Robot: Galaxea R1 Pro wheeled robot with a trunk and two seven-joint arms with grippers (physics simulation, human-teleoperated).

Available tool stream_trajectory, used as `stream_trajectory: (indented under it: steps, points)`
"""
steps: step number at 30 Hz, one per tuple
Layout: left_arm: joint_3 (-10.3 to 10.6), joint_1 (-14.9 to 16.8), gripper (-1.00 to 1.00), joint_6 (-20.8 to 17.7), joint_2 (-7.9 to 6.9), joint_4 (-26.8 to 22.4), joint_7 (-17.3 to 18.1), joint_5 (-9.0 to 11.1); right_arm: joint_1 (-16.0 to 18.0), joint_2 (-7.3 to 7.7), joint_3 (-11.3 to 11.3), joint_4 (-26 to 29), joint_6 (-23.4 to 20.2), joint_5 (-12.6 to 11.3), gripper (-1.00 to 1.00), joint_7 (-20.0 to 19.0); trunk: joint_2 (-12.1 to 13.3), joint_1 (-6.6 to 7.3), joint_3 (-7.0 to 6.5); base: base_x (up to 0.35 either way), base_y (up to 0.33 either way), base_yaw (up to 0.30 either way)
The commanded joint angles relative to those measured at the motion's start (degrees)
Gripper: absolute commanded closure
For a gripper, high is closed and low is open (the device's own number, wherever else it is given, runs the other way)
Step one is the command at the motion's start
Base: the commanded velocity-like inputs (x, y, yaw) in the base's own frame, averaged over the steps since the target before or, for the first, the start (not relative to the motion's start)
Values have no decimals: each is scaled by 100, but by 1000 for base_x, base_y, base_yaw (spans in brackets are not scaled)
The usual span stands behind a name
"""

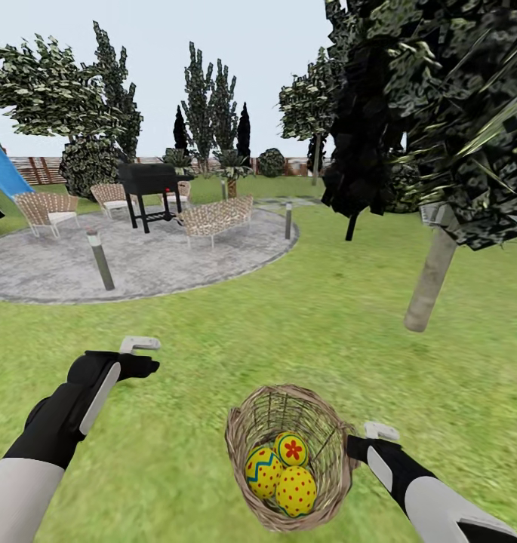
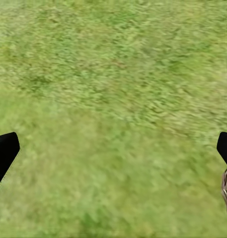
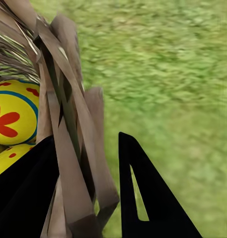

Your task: Take the three Easter eggs out of the wicker basket on the lawn in the garden, then place them on the lawn next to a single tree (choose any tree) so that all three eggs are next to the same tree and none are left in the basket.

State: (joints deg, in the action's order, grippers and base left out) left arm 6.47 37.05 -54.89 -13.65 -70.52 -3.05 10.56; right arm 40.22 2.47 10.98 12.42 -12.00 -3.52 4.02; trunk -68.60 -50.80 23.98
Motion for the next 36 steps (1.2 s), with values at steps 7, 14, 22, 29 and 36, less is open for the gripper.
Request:
stream_trajectory:
  steps: [7, 14, 22, 29, 36]
  points:
    - [28, 4, -100, -13, -3, 10, -36, 27, 3, 4, 42, 23, -24, -61, 100, 12, -4, -2, 6, 237, 214, 0]
    - [22, 4, -100, -13, -6, 12, -38, 34, 3, -1, 45, 15, -22, -61, 100, 12, -4, -2, 6, 238, 210, 0]
    - [20, 4, -100, -13, -6, 13, -29, 41, 3, -1, 37, 15, -21, -61, 100, 12, -4, -2, 6, 237, 210, 0]
    - [21, 4, -100, -13, -6, 20, -29, 34, 3, -1, 38, 7, -21, -61, 100, 12, -4, -2, 6, 237, 210, 0]
    - [16, 4, -100, -9, -6, 20, -29, 34, 3, -1, 36, 6, -21, -61, 100, 12, -4, -2, 6, 237, 208, 0]
